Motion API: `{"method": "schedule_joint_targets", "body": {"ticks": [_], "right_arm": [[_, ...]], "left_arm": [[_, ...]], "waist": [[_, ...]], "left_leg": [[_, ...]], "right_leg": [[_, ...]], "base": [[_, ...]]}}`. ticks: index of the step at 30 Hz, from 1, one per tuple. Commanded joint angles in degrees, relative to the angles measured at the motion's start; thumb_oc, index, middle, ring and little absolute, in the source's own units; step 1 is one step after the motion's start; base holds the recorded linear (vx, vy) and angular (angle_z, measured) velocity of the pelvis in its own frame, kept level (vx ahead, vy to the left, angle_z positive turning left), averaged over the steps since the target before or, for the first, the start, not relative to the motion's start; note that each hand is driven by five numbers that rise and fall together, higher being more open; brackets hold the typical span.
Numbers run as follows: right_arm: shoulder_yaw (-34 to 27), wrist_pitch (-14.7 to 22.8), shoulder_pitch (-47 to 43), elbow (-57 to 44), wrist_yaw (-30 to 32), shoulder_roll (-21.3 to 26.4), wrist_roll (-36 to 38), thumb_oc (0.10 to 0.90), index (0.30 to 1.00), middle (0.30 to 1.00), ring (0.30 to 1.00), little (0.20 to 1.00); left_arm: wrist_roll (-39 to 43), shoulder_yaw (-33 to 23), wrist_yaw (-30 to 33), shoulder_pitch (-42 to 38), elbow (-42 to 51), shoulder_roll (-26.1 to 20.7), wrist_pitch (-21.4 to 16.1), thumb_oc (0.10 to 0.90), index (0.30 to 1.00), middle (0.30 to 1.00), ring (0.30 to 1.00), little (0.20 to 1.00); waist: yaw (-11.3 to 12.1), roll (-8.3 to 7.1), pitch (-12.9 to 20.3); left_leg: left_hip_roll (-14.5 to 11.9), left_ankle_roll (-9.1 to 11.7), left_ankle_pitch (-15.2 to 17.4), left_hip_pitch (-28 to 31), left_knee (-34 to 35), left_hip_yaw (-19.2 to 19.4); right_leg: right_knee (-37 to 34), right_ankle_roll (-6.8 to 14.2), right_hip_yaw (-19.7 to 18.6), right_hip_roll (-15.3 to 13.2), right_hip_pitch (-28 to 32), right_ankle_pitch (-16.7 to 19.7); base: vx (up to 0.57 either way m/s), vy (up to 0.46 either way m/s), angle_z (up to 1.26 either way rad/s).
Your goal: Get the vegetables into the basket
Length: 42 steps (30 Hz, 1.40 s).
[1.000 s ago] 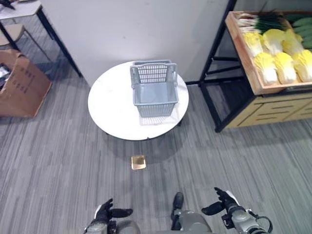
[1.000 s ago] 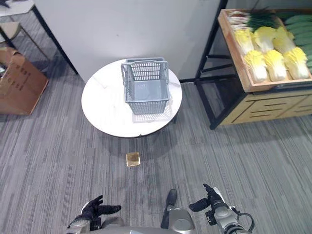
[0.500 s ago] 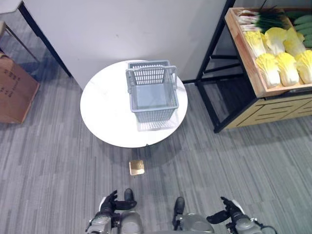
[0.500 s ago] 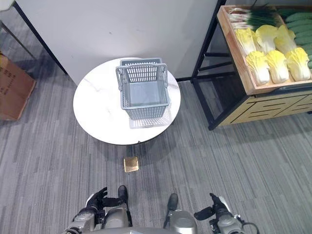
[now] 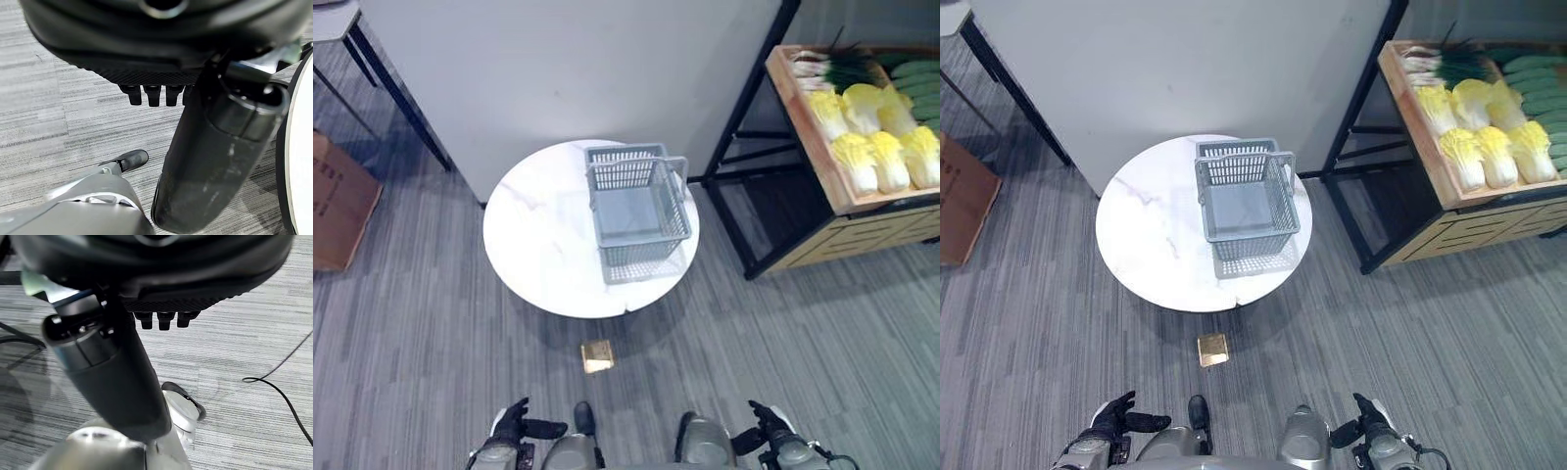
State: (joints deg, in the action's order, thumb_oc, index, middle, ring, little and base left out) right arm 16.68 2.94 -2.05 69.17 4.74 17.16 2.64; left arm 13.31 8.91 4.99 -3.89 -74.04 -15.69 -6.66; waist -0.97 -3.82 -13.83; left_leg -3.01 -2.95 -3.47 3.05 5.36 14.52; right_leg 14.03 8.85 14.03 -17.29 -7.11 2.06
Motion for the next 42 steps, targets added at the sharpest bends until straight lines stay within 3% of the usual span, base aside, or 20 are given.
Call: {"method": "schedule_joint_targets", "body": {"ticks": [1,3,6,12,19,25,27,28,30,31,34,36,42], "right_arm": [[0.56,2.02,-3.97,-1.99,-0.23,-1.03,1.18,0.9,1.0,1.0,1.0,1.0],[0.52,2.04,-3.92,-1.8,-0.17,-0.8,1.39,0.9,1.0,1.0,1.0,1.0],[0.84,2.04,-3.83,-1.86,-0.39,-0.51,1.21,0.9,1.0,1.0,1.0,1.0],[1.63,2.29,-3.8,-0.83,0.07,0.76,0.98,0.9,1.0,1.0,1.0,1.0],[0.58,1.72,-2.2,1.7,1.75,0.8,0.42,0.9,1.0,1.0,1.0,1.0],[-9.74,2.53,-3.83,3.31,9.94,5.79,5.27,0.9,1.0,1.0,1.0,1.0],[-13.0,3.21,-5.96,-3.51,12.83,11.5,5.49,0.9,1.0,1.0,1.0,1.0],[-13.05,3.13,-5.88,-3.63,12.84,11.54,5.46,0.9,1.0,1.0,1.0,1.0],[-14.03,3.36,-4.81,-15.18,14.16,15.34,2.12,0.9,1.0,1.0,1.0,1.0],[-15.33,3.97,-3.95,-26.94,14.66,18.91,-1.32,0.9,1.0,1.0,1.0,1.0],[-16.33,4.46,-3.23,-34.9,14.77,21.26,-5.1,0.9,1.0,1.0,1.0,1.0],[-16.42,6.01,-4.11,-48.36,13.87,25.37,-11.66,0.9,1.0,1.0,1.0,1.0],[-11.8,8.39,-14.23,-57.39,12.83,29.28,-13.97,0.9,1.0,1.0,1.0,1.0]], "left_arm": [[-0.72,-1.29,0.96,-1.07,-0.25,-0.27,-1.07,0.9,1.0,1.0,1.0,1.0],[-0.52,-1.37,0.81,-0.65,-0.31,0.02,-1.17,0.9,1.0,1.0,1.0,1.0],[-0.4,-1.66,0.73,-0.06,-0.79,0.3,-1.17,0.9,1.0,1.0,1.0,1.0],[3.6,-4.04,2.21,0.71,-2.2,2.65,-1.07,0.9,1.0,1.0,1.0,1.0],[7.34,-7.04,5.29,1.75,-4.97,4.66,-0.6,0.9,1.0,1.0,1.0,1.0],[4.53,-5.71,6.8,3.09,-4.8,5.36,-0.04,0.9,1.0,1.0,1.0,1.0],[3.7,-4.67,6.2,3.94,-3.09,5.03,-0.17,0.9,1.0,1.0,1.0,1.0],[3.7,-4.64,6.21,3.95,-3.08,5.07,-0.16,0.9,1.0,1.0,1.0,1.0],[3.26,-5.24,5.92,4.59,-2.37,4.94,-0.23,0.9,1.0,1.0,1.0,1.0],[2.94,-6.18,5.47,5.23,-2.07,4.84,-0.1,0.9,1.0,1.0,1.0,1.0],[1.99,-7.08,4.78,5.32,-1.88,4.46,0.19,0.9,1.0,1.0,1.0,1.0],[0.1,-8.14,3.81,5.43,-1.56,3.96,0.54,0.9,1.0,1.0,1.0,1.0],[-2.13,-7.03,3.49,4.99,-1.35,3.0,0.45,0.9,1.0,1.0,1.0,1.0]], "waist": [[0.26,-0.07,-1.24],[0.38,-0.31,-0.99],[0.6,-0.28,-0.35],[1.17,1.72,1.51],[0.89,2.2,2.84],[-0.12,2.04,3.54],[-0.46,1.51,3.32],[-0.41,1.54,3.31],[-0.77,1.07,3.15],[-0.85,0.74,2.89],[-0.78,0.4,3.05],[-0.19,-0.04,3.05],[2.02,-0.31,3.09]], "left_leg": [[-3.72,6.07,6.63,-0.55,-5.82,-1.32],[-4.33,6.9,7.01,-0.75,-6.92,-2.32],[-5.12,7.79,6.79,-0.54,-7.19,-2.79],[-7.92,10.5,2.1,-0.95,-2.47,-5.04],[-8.77,11.04,1.47,1.01,-0.82,-4.52],[-8.31,10.64,2.63,2.12,-0.36,-3.52],[-7.71,10.33,3.09,1.92,-0.36,-3.23],[-7.7,10.31,3.11,1.95,-0.36,-3.21],[-7.24,10.02,3.51,2.02,-0.36,-3.07],[-7.08,9.82,4.01,2.44,-0.36,-2.89],[-6.71,9.58,4.13,2.22,-0.36,-2.94],[-6.53,9.45,4.34,2.07,-0.36,-2.95],[-6.38,9.41,4.29,1.51,-0.36,-3.63]], "right_leg": [[-9.14,3.45,-1.33,-0.5,0.43,8.05],[-10.51,3.13,-2.75,0.48,1.23,6.7],[-12.22,2.49,-1.92,1.56,2.86,5.37],[-18.17,0.94,2.08,5.63,6.56,4.27],[-19.03,0.5,2.53,6.64,8.9,3.53],[-19.03,1.18,2.22,6.18,9.26,4.08],[-19.0,1.74,1.68,5.56,8.9,5.01],[-18.99,1.76,1.66,5.55,8.91,5.02],[-18.72,1.99,1.23,5.17,8.51,5.38],[-18.64,2.24,0.94,4.97,8.64,5.45],[-18.55,2.4,0.84,4.59,8.35,5.58],[-18.59,2.49,0.9,4.38,8.35,5.57],[-18.87,2.58,1.8,3.9,8.65,5.6]], "base": [[0.11,-0.168,0.12],[0.14,-0.22,0.29],[0.08,-0.157,0.58],[0.04,-0.199,0.23],[0.06,-0.048,0.1],[0.01,0.047,-0.07],[-0.03,0.083,-0.1],[-0.04,0.081,-0.06],[-0.03,0.07,-0.07],[-0.02,0.066,-0.09],[-0.01,0.048,-0.09],[-0.01,0.019,0.0],[-0.01,0.007,0.06]]}}
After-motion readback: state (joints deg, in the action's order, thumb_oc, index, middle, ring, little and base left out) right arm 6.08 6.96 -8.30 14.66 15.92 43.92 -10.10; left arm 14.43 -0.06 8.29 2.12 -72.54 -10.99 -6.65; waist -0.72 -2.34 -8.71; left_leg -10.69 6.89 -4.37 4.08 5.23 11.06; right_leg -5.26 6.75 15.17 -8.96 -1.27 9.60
